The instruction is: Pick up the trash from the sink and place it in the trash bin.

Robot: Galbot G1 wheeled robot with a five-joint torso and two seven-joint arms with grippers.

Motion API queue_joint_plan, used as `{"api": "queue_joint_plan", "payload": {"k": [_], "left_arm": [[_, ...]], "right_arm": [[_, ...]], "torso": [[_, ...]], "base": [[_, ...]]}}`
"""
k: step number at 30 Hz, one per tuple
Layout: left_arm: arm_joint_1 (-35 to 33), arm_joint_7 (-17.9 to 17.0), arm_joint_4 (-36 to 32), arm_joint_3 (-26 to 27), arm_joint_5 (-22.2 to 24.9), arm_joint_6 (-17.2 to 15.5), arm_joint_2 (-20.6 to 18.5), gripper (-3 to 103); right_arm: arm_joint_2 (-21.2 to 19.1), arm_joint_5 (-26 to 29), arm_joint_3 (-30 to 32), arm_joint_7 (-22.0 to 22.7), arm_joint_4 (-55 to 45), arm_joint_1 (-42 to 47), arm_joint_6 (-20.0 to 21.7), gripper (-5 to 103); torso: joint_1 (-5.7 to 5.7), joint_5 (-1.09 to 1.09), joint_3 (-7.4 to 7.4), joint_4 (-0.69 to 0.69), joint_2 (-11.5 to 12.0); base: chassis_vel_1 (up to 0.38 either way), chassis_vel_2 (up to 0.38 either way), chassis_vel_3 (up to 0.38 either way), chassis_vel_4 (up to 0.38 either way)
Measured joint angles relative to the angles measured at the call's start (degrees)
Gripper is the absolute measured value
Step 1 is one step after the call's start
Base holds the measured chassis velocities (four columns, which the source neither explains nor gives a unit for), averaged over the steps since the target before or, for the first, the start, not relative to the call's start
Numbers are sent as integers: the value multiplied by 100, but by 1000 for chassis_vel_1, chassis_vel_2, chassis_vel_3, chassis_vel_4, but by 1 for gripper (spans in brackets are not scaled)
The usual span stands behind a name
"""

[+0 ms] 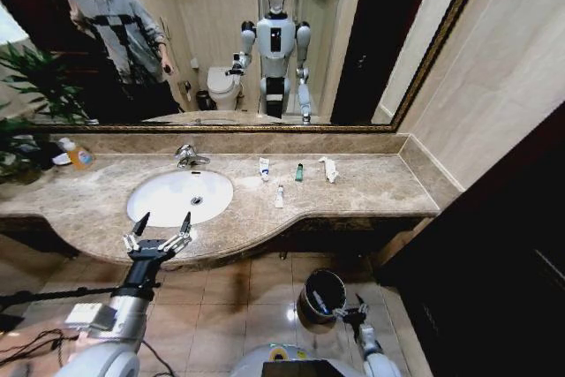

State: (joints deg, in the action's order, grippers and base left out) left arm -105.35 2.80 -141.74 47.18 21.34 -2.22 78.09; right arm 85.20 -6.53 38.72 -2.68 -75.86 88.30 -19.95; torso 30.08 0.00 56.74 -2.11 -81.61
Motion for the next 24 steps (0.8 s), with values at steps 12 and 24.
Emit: {"api": "queue_joint_plan", "payload": {"k": [12, 24], "left_arm": [[0, 0, 0, -1, 0, 0, 0, 100], [0, 0, 0, 0, 0, 0, 0, 100]], "right_arm": [[-7, 919, 55, 201, -2983, 1495, 213, 100], [-575, 1855, -117, 169, -4867, 488, 1792, 100]], "torso": [[0, 0, 0, 1, 0], [0, 0, 1, 0, 0]], "base": [[0, 0, 0, 0], [0, 0, 0, 0]]}}
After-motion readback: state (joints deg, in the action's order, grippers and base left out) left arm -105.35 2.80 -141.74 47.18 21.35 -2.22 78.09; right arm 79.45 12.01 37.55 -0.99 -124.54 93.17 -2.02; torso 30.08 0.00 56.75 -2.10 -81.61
